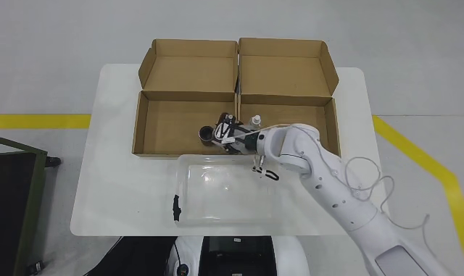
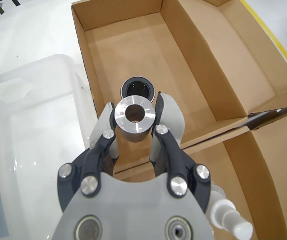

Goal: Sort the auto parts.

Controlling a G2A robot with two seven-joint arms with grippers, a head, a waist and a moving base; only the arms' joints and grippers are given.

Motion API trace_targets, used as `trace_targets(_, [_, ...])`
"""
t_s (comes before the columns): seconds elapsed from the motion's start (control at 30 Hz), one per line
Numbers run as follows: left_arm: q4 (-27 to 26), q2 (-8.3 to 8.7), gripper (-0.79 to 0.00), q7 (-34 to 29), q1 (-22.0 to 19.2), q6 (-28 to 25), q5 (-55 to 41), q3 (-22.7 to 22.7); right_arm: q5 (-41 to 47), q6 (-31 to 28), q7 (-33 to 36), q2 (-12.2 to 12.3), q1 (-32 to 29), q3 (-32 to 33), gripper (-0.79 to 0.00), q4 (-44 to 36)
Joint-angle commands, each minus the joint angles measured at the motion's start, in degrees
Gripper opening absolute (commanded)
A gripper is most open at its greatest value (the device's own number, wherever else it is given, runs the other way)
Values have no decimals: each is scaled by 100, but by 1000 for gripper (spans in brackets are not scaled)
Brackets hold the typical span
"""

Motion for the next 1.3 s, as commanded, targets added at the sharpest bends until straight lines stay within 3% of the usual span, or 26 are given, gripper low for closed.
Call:
trace_targets(0.0, [0,0,0,0,0,0,0,0,5,46,33,-18,48,-28,-785,67])
trace_targets(0.53, [0,0,0,0,0,0,0,0,-26,254,568,-183,421,-344,-785,514])
trace_targets(0.9, [0,0,0,0,0,0,0,0,30,286,728,-276,566,-466,-594,740])
trace_targets(1.27, [0,0,0,0,0,0,0,0,0,311,822,-354,671,-553,-496,859])
